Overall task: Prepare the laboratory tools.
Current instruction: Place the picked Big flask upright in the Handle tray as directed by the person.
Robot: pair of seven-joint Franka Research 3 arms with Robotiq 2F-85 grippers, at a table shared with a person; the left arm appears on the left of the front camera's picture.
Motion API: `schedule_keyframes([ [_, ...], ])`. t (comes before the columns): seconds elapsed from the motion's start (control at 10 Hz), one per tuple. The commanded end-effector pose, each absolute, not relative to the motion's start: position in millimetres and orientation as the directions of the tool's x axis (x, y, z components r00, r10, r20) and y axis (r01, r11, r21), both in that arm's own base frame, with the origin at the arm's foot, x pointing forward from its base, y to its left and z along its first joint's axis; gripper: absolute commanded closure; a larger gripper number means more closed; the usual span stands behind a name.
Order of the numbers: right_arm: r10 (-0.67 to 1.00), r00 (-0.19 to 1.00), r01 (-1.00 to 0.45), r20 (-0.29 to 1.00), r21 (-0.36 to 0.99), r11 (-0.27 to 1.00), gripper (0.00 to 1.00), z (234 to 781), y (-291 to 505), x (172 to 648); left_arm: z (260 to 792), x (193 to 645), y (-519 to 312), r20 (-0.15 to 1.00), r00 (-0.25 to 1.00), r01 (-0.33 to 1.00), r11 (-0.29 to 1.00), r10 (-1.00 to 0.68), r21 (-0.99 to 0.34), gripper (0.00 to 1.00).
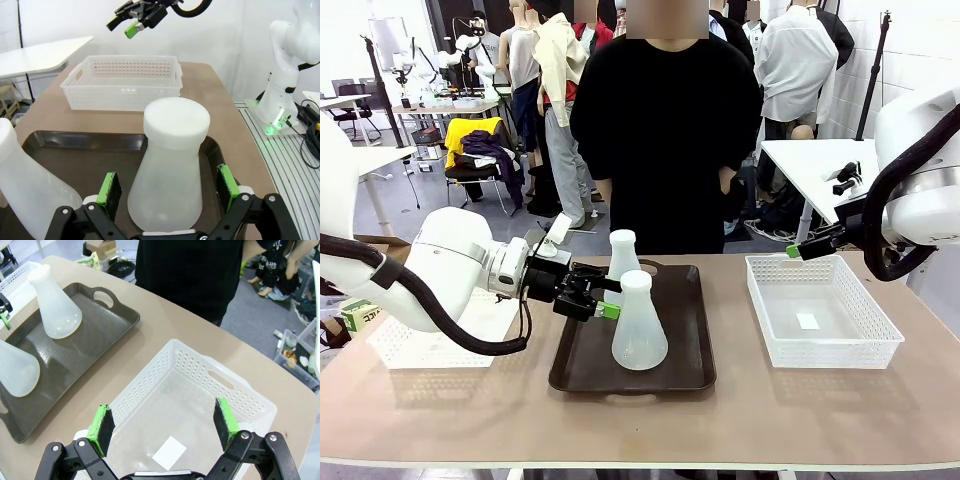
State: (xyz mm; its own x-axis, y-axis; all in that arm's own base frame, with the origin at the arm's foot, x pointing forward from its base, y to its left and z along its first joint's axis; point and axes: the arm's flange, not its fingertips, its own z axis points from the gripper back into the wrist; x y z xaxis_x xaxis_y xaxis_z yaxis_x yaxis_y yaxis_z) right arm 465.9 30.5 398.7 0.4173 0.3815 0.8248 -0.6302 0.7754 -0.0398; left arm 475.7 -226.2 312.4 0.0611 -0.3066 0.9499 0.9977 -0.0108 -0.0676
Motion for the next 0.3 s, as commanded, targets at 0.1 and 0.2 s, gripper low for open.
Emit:
schedule_keyframes([
  [0.1, 0.381, 0.419, -0.629, 0.824, -0.039, 0.776, 0.0, 398.4, 29.8, 465.4, 313.2, 475.3, -226.3, 0.954, 0.047, 0.998, -0.023, -0.297, -0.057, 0.0],
  [0.2, 0.381, 0.419, -0.629, 0.824, -0.039, 0.776, 0.0, 398.4, 29.8, 465.4, 313.2, 475.3, -226.3, 0.954, 0.047, 0.998, -0.023, -0.297, -0.057, 0.0],
])
